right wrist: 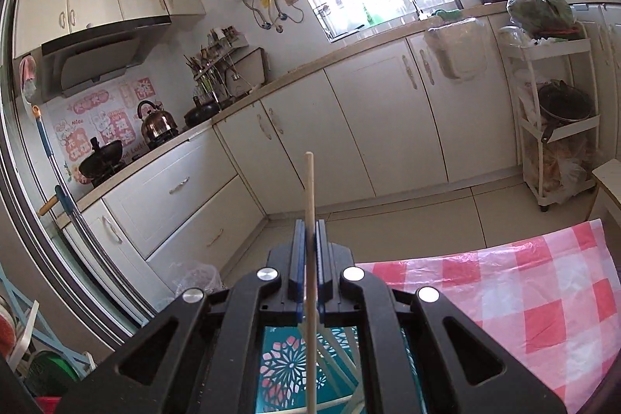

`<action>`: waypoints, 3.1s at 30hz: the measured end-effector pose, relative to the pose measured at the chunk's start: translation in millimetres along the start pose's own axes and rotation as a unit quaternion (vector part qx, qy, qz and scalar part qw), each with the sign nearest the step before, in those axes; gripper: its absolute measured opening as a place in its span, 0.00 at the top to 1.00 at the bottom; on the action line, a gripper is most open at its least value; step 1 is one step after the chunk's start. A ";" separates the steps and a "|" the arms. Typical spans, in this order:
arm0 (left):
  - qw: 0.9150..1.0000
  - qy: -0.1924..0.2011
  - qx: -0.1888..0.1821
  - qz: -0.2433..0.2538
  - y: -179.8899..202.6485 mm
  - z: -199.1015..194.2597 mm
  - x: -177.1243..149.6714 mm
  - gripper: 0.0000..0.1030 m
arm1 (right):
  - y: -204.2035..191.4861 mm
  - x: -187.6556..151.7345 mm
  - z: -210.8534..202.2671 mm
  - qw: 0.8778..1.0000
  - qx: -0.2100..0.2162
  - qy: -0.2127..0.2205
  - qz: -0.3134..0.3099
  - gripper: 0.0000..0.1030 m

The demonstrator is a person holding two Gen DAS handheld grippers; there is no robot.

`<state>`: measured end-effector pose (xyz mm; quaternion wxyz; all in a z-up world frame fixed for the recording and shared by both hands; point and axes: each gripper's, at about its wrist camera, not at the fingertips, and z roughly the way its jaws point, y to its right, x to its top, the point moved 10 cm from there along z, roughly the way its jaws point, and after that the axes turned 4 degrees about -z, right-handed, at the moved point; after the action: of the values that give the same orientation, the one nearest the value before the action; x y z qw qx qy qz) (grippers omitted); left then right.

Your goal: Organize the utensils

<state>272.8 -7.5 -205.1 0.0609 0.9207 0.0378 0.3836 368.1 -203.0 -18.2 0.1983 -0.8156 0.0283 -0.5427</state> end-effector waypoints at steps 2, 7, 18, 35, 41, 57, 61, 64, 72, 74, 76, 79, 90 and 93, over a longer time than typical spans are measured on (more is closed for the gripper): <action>1.000 -0.001 0.000 0.001 -0.1 0.3 -0.3 0.14 | 1.5 -3.8 1.5 1.000 0.002 -0.007 0.004 0.94; 1.000 -0.004 0.001 0.000 -1.1 1.4 -0.6 0.14 | -6.1 -8.0 -9.8 1.000 0.008 -0.014 -0.012 0.94; 1.000 0.004 0.008 0.004 0.0 -0.7 -0.8 0.15 | 5.1 -60.0 -108.3 0.997 -0.043 -0.011 -0.058 0.63; 1.000 0.006 0.015 0.025 4.7 -2.6 -1.5 0.14 | 86.6 -171.7 -123.7 0.983 -0.146 -0.102 -0.036 0.61; 0.999 0.002 0.017 0.034 6.3 -1.1 -2.0 0.14 | 81.4 -177.8 -120.4 0.982 -0.143 -0.114 -0.052 0.58; 0.999 -0.023 0.000 0.034 35.9 -138.9 10.2 0.07 | 13.7 -133.9 -220.9 0.987 -0.127 -0.101 -0.016 0.33; 0.999 -0.005 -0.025 0.026 39.2 -218.3 6.1 0.07 | -30.9 -106.8 -275.0 0.990 -0.113 -0.079 -0.028 0.17; 0.999 0.009 -0.023 0.028 36.2 -275.6 -5.9 0.07 | -62.8 -98.8 -316.0 0.992 -0.100 -0.066 -0.036 0.10; 0.999 0.024 -0.016 0.030 14.8 -360.3 -38.8 0.07 | -129.1 -107.8 -405.9 0.997 -0.063 -0.025 -0.030 0.07; 0.998 0.039 -0.002 0.044 10.8 -377.0 -43.4 0.07 | -137.9 -113.7 -417.8 0.997 -0.060 -0.022 -0.032 0.07; 0.998 0.049 0.000 0.047 8.7 -389.5 -45.8 0.07 | -142.5 -118.1 -428.6 0.997 -0.064 -0.017 -0.030 0.07; 0.997 0.071 -0.007 0.043 3.3 -412.3 -49.2 0.07 | -149.4 -119.9 -441.2 0.996 -0.080 -0.006 -0.041 0.07; 0.996 0.090 -0.009 0.015 -17.9 -438.6 -58.2 0.07 | -171.6 -127.0 -461.1 0.992 -0.093 0.012 -0.080 0.07; 0.996 0.091 -0.009 0.014 -20.0 -441.3 -60.9 0.07 | -175.5 -130.3 -462.7 0.992 -0.093 0.011 -0.089 0.07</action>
<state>-84.1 41.9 57.5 0.0600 0.8817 0.0268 0.4672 -129.8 -143.1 83.7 0.0720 -0.8240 0.0078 -0.5619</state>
